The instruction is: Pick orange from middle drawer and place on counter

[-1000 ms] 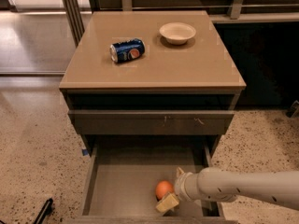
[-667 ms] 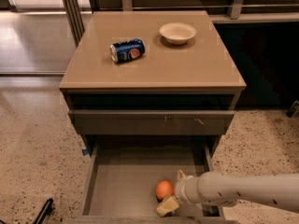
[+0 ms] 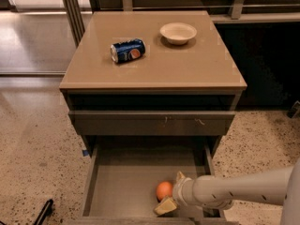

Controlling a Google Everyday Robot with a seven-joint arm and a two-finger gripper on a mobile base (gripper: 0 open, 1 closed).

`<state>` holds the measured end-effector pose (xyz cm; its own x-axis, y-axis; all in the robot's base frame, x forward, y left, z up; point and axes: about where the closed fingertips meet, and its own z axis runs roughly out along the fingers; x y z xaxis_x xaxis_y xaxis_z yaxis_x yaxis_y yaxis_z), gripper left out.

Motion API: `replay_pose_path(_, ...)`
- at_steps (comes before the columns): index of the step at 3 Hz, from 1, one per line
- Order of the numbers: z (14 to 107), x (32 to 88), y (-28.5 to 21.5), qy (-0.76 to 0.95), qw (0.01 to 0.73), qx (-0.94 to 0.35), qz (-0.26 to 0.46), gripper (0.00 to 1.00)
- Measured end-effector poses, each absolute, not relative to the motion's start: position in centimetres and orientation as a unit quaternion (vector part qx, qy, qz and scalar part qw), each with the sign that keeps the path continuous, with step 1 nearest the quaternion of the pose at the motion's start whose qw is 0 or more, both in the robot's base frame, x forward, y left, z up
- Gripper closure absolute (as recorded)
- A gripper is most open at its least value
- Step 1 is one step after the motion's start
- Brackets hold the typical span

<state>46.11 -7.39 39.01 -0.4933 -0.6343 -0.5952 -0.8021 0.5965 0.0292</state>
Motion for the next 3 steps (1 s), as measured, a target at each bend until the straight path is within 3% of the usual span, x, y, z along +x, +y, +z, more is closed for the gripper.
replay_pose_path(2,37.3,47.0,-6.8,0.852,0.269,-0.426,0.145,0.0)
replay_pose_path(3,37.3,47.0,-6.7,0.852,0.269,-0.426,0.145,0.19)
